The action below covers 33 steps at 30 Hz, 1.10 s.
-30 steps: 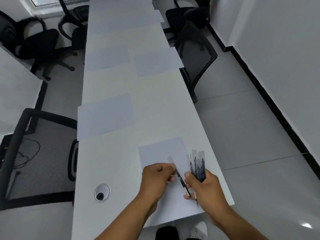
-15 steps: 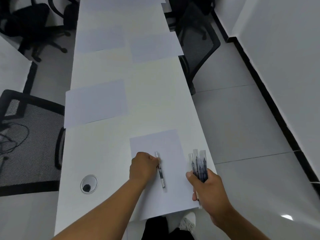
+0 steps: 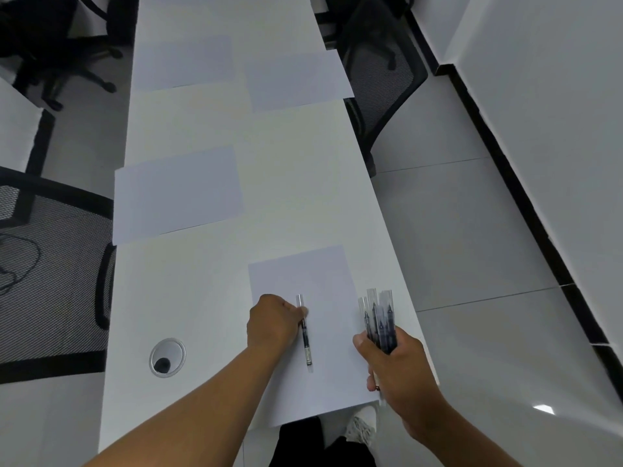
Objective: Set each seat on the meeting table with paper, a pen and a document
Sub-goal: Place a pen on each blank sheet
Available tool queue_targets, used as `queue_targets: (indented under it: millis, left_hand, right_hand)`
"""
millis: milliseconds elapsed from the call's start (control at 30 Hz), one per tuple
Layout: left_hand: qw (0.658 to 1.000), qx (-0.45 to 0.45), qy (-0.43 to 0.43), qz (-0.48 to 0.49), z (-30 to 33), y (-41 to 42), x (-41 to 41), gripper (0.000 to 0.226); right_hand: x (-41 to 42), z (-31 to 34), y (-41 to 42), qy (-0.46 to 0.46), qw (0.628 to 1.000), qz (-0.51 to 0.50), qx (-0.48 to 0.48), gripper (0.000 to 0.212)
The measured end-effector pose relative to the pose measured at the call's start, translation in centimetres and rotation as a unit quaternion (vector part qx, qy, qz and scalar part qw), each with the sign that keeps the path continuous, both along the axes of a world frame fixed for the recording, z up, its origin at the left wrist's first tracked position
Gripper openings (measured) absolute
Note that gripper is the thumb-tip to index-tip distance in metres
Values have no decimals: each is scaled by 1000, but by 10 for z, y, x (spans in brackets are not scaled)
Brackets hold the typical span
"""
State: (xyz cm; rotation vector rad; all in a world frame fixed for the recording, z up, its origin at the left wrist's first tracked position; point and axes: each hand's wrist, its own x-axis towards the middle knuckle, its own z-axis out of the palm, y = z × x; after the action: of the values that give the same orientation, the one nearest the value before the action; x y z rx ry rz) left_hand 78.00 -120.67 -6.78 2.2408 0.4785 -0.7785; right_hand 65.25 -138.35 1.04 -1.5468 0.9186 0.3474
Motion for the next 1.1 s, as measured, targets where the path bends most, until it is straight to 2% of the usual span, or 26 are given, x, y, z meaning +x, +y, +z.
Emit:
queue_targets:
  millis: [500,867,1100]
  left_hand:
    - [1000,-13,6,-20,27,38,-5,32]
    - [997,-18,-66,24,118,74,-17,37]
    - [989,41,-118,80,179,113,-58,36]
  right_hand:
    - [16,32,29,-34,999,-2,8,18]
    - [34,92,46,-128,990,21,52,21]
    - [42,123,69,-178,976,59,111,24]
